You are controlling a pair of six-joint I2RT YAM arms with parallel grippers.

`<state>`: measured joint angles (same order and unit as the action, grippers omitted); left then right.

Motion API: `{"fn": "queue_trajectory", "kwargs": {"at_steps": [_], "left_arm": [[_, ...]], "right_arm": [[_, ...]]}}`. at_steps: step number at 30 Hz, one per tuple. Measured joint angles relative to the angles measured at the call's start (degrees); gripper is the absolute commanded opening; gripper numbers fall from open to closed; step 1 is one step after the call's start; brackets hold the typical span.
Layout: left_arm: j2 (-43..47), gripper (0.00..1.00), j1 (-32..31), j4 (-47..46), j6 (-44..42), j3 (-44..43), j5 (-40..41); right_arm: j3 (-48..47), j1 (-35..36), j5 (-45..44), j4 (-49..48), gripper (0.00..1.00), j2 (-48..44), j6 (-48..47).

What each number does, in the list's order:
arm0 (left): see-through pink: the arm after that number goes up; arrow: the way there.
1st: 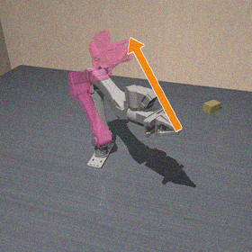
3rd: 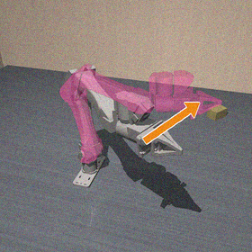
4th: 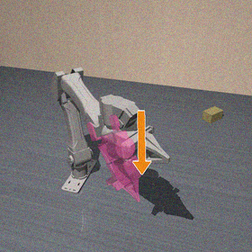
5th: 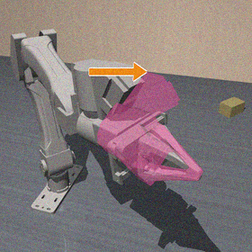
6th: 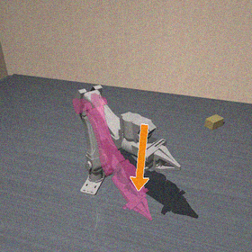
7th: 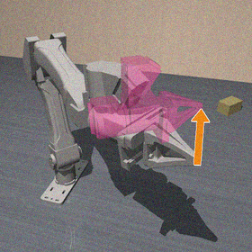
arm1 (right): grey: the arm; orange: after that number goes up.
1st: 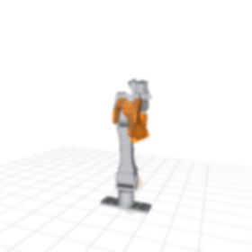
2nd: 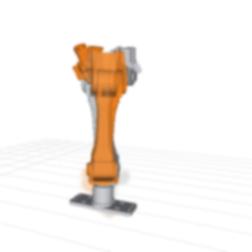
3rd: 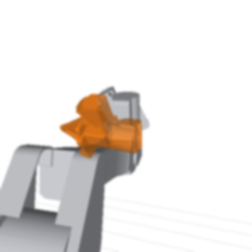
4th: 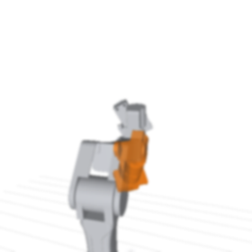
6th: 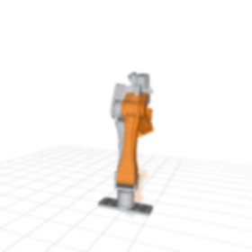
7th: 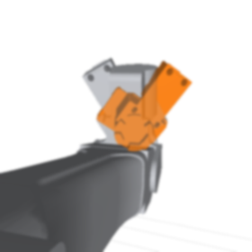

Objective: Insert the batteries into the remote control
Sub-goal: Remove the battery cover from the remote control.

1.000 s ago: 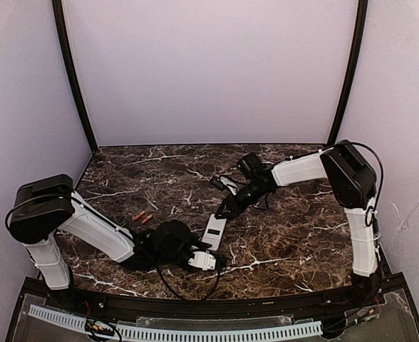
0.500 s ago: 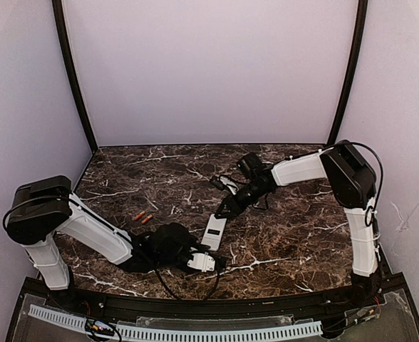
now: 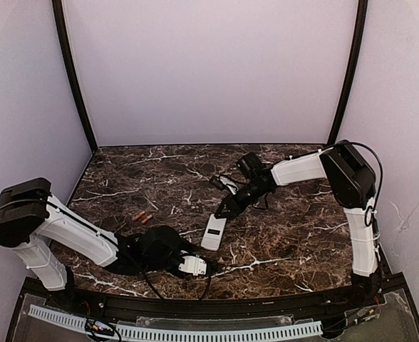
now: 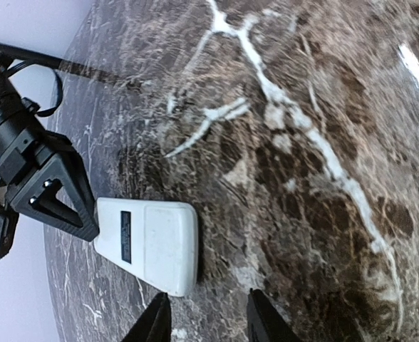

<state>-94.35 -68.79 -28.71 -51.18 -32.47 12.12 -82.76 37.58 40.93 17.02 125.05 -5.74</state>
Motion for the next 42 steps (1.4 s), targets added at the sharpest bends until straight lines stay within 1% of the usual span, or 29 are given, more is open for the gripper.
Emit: {"fn": "queue_trajectory", "kwargs": {"at_steps": [3, 6, 10, 13, 17, 21, 23, 27, 31, 42], "left_arm": [[0.6, 0.50, 0.0, -1.6, 0.5, 0.0, 0.5], [-0.6, 0.58, 0.0, -2.8, 0.1, -0.4, 0.8], [-4.9, 0.60, 0.4, -4.2, -0.1, -3.1, 0.6], [-7.0, 0.60, 0.8, -5.0, 0.0, -5.1, 0.2], [-7.9, 0.56, 1.9, -5.6, 0.4, -5.9, -1.0], [-8.1, 0.50, 3.4, -5.2, 1.0, -6.0, -2.3], [-8.1, 0.45, 4.3, -4.8, 1.7, -6.1, -2.9], [-8.7, 0.38, 5.6, -4.1, 2.7, -6.8, -4.0], [-8.8, 0.30, 5.8, -3.3, 3.4, -7.0, -4.8], [-7.6, 0.17, 5.1, -1.0, 3.5, -7.2, -5.8]], "right_arm": [[-0.1, 0.0, 0.0, 0.1, 0.24, 0.0, 0.0], [-0.1, 0.0, 0.0, 0.2, 0.23, 0.0, 0.0], [-0.1, 0.0, 0.0, 0.2, 0.23, 0.0, 0.0], [-0.1, 0.0, 0.0, 0.2, 0.23, 0.0, 0.0], [-0.2, 0.0, 0.0, 0.2, 0.23, 0.0, 0.0], [-0.2, 0.0, 0.0, 0.2, 0.23, 0.0, 0.0], [-0.2, 0.0, 0.0, 0.2, 0.22, 0.1, 0.0], [-0.3, 0.0, 0.0, 0.2, 0.22, 0.1, 0.0], [-0.5, 0.0, 0.0, 0.3, 0.21, 0.2, 0.0], [-0.9, 0.0, 0.2, 0.3, 0.20, 0.5, 0.0]]}}
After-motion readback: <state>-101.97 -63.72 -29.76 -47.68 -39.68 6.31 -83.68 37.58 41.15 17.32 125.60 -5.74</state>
